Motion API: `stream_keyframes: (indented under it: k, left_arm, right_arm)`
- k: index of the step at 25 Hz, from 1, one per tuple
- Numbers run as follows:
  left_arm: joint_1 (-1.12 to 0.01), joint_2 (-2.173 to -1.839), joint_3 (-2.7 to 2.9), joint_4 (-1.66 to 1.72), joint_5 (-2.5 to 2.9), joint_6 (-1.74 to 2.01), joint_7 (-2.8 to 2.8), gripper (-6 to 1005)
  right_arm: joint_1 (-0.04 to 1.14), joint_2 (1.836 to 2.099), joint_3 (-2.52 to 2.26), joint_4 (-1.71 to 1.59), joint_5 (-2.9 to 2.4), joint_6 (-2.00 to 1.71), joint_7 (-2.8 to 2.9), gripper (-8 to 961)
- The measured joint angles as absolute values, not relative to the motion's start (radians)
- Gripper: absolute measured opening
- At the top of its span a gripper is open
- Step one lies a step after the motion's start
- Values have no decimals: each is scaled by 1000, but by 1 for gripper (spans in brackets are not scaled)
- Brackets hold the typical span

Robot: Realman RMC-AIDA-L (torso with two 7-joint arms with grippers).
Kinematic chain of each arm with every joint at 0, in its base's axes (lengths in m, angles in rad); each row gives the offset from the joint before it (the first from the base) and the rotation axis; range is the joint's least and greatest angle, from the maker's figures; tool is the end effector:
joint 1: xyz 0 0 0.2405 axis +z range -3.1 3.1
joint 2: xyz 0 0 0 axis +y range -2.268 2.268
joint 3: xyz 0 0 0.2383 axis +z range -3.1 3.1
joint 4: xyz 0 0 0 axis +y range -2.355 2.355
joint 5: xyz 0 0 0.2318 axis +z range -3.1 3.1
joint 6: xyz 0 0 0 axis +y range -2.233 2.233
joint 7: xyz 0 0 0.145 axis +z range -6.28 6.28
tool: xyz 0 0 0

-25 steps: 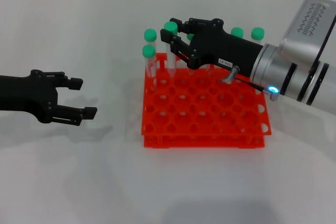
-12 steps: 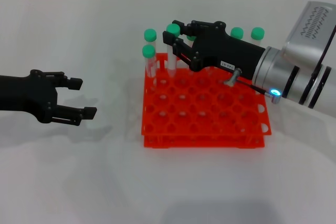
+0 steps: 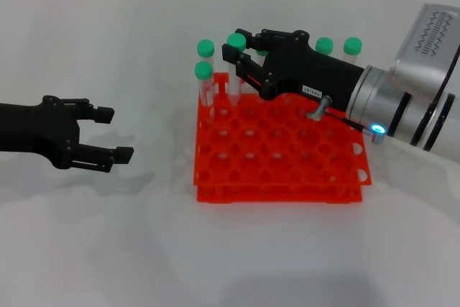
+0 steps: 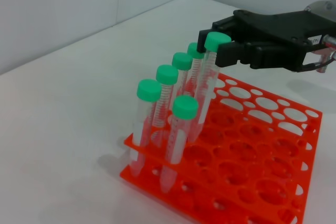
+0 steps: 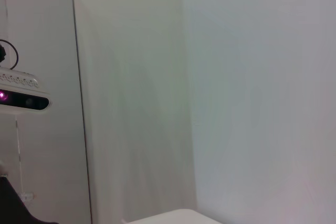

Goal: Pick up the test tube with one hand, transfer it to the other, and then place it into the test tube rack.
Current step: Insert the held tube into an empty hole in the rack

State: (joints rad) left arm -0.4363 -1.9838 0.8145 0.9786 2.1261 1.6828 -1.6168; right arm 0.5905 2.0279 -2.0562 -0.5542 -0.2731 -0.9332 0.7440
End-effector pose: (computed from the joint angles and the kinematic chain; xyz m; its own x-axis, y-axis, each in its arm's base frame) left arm -0.2742 0.3301 0.0755 0.8856 0.3986 0.2385 0.4438 -0.8776 -0.1813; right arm 0.1588 0.3687 -0.0930 0.7119 -0.0387 -0.7012 -0.3891 -0.8530 -0.3480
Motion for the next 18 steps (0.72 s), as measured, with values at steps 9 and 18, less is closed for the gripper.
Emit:
stream_keyframes:
  k: [9, 18]
  left_arm:
    - [-437, -1983, 815, 979, 2127, 1685, -1616, 881]
    - [-436, -1977, 822, 978, 2136, 1696, -1615, 881]
  right_arm:
    - [590, 2028, -2061, -553, -273, -934, 744, 266]
    - [604, 2028, -2062, -554, -273, -933, 744, 266]
